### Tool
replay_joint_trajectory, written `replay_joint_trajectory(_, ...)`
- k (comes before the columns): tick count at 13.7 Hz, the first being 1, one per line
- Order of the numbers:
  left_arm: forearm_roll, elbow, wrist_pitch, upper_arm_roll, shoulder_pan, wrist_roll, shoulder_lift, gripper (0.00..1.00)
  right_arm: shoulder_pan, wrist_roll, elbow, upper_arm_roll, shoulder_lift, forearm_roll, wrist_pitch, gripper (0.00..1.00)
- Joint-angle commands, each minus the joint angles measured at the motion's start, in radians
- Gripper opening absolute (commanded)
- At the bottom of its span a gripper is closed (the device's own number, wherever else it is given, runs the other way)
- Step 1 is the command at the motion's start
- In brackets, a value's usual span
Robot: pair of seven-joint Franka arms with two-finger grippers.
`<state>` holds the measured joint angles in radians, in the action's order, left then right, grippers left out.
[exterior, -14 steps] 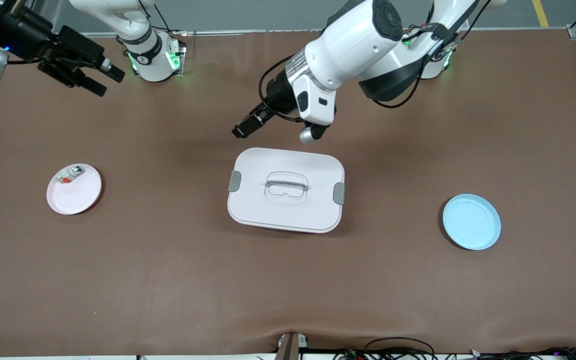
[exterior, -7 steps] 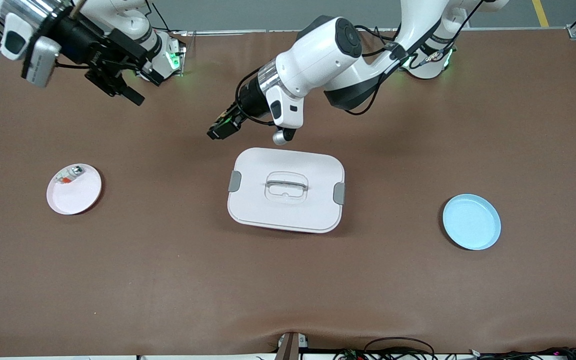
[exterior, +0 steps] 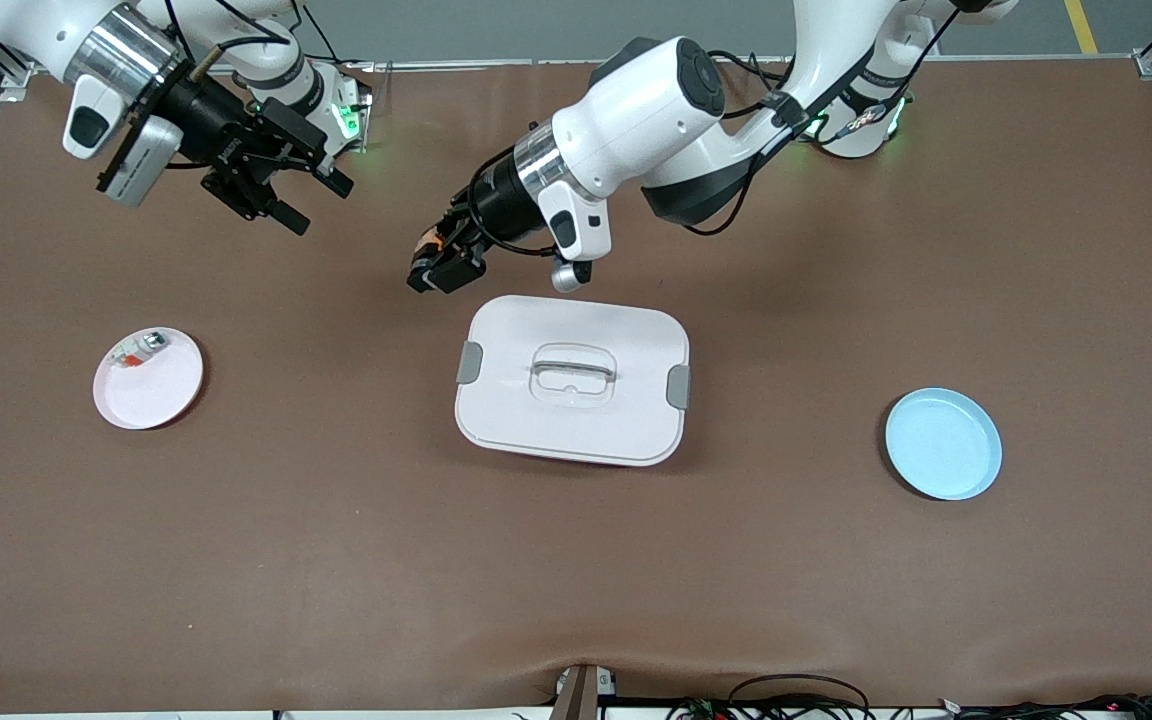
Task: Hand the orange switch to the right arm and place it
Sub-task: 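Hold the switch with the left gripper while the right gripper reaches it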
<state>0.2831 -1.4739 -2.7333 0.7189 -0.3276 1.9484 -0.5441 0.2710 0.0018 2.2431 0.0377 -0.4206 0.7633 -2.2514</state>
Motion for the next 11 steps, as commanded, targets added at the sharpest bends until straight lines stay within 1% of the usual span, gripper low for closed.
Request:
replay_joint_trajectory(1,0.002,0.035,-0.017,-0.012,-0.031,0.017,-0.025,0.28,0.005,-0.025,0.027,-0.006,-0.015,0.019,0.004,1.0)
replay_joint_trajectory(3,0.002,0.035,-0.017,-0.013,-0.034,0.017,-0.025,0.28,0.016,-0.019,0.027,0.001,-0.004,0.021,0.003,1.0)
replay_joint_trajectory(4,0.001,0.035,-0.017,-0.015,-0.039,0.017,-0.025,0.28,0.016,-0.017,0.026,0.019,0.003,0.019,0.004,1.0)
replay_joint_trajectory(6,-0.001,0.035,-0.017,-0.015,-0.039,0.017,-0.025,0.28,0.019,-0.005,0.019,0.034,0.034,0.019,0.004,1.0)
replay_joint_trajectory(9,-0.001,0.035,-0.017,-0.015,-0.039,0.017,-0.025,0.28,0.017,0.061,-0.005,0.103,0.094,0.014,-0.002,1.0)
replay_joint_trajectory(11,-0.001,0.035,-0.019,-0.024,-0.048,0.017,-0.025,0.28,0.017,0.089,-0.02,0.12,0.12,0.007,-0.004,1.0)
